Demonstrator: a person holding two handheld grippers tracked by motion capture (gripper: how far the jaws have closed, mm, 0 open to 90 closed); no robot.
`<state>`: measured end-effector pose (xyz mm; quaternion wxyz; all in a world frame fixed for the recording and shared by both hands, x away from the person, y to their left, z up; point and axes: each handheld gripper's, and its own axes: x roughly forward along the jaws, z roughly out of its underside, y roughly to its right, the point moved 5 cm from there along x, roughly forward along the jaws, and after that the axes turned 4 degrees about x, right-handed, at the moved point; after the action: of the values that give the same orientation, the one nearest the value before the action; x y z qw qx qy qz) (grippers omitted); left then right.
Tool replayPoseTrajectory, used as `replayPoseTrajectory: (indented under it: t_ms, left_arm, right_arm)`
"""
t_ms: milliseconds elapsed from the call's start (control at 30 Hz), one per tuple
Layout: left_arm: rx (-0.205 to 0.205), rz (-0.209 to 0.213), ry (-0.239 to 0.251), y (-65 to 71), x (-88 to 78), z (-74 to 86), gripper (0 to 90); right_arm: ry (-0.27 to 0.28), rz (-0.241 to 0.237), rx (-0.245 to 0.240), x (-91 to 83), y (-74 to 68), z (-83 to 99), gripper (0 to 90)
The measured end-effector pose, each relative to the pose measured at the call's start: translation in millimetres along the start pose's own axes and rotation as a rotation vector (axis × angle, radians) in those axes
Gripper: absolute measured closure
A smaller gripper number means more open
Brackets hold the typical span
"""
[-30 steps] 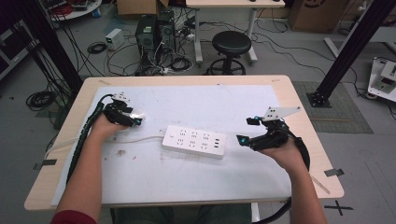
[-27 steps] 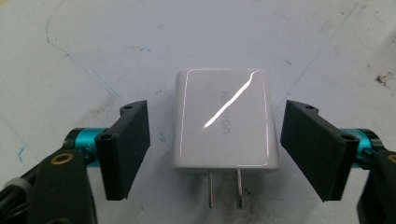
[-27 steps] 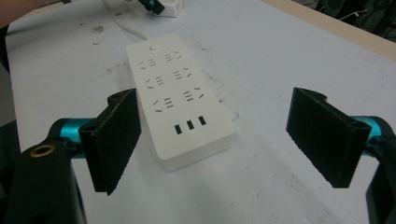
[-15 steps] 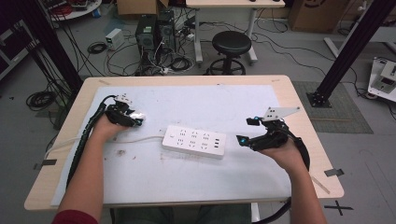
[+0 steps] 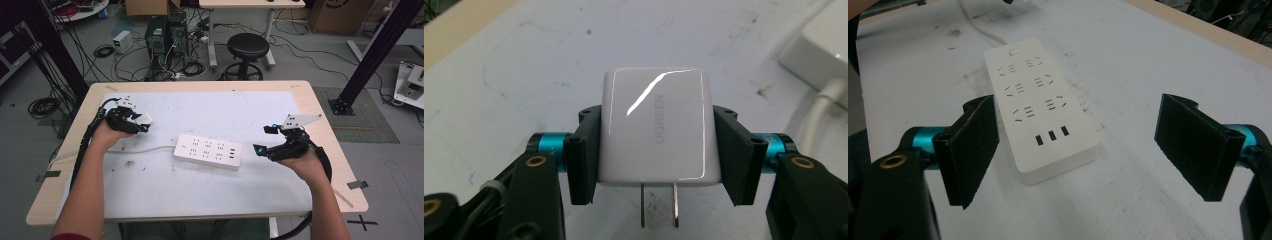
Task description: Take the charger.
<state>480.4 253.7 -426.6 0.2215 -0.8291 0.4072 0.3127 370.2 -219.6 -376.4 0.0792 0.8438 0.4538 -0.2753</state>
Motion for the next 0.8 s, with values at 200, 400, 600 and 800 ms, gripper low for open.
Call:
replayPoseTrajectory:
  t_ms: [200,400,600,800]
  left_arm:
    - [0.039,0.004,0.039,23.4,-27.9,-15.2,42.5]
    - [0.099,0.020,0.103,55.1,-55.3,-27.1,42.5]
    - [0.131,0.024,0.125,70.3,-67.8,-30.5,42.5]
    - [0.179,0.040,0.106,79.5,-69.1,-32.7,42.5]
  right_arm:
    - [0.006,-0.005,0.002,-2.7,-1.5,-1.4,18.3]
    - [0.016,0.001,-0.006,-5.1,-2.3,-2.6,18.3]
    - [0.002,-0.001,-0.009,-1.2,-4.3,-4.0,18.3]
    - [0.004,-0.003,-0.004,0.3,-4.7,-7.3,18.3]
